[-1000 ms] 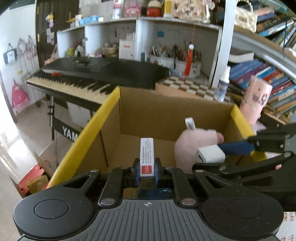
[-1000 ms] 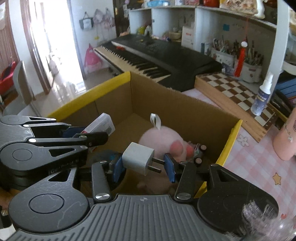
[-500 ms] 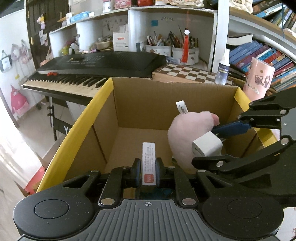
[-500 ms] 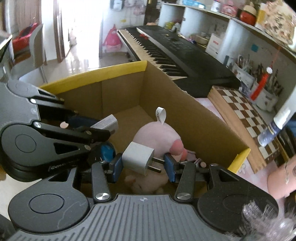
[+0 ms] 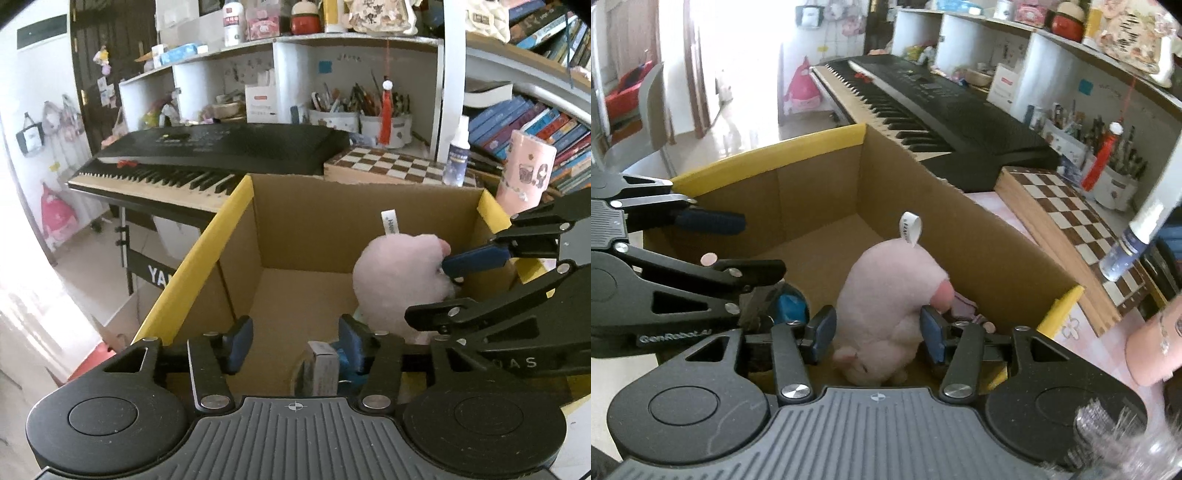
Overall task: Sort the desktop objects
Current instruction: 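Lower both tools into the yellow box and open them to release the items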
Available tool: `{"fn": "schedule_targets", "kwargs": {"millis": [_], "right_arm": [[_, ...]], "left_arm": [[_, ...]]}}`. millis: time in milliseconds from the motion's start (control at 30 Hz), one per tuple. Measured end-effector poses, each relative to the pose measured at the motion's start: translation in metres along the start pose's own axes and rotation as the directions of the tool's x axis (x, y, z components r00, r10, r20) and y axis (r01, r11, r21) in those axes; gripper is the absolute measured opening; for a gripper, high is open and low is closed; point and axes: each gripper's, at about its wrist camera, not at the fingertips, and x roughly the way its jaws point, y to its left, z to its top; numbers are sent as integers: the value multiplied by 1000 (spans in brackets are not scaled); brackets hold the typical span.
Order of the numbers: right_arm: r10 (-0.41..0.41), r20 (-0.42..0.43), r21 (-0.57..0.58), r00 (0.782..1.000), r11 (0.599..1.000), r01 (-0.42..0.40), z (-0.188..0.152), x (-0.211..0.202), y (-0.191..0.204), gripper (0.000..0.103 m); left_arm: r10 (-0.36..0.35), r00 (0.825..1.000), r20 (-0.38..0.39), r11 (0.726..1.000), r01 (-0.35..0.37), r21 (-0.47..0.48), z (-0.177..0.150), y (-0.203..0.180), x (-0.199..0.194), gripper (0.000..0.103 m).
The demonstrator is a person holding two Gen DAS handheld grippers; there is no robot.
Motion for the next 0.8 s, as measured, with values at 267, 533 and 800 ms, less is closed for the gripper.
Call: {"fn": "schedule_targets", "kwargs": {"millis": [267, 533, 800], "right_arm": [[-74, 70, 79, 995, 995, 68, -7, -28, 1, 48], [-202, 160, 193, 966, 966, 170, -22, -73, 4, 48], [-337, 199, 322, 920, 909, 263, -47, -112, 22, 48]], "left_arm": [[-31, 998, 58, 999, 32, -20, 1, -2, -19, 60], [-81, 986, 143, 997, 81, 7, 0, -8, -49, 66], [-123, 973, 195, 992, 122, 19, -11, -7, -79, 71]]}}
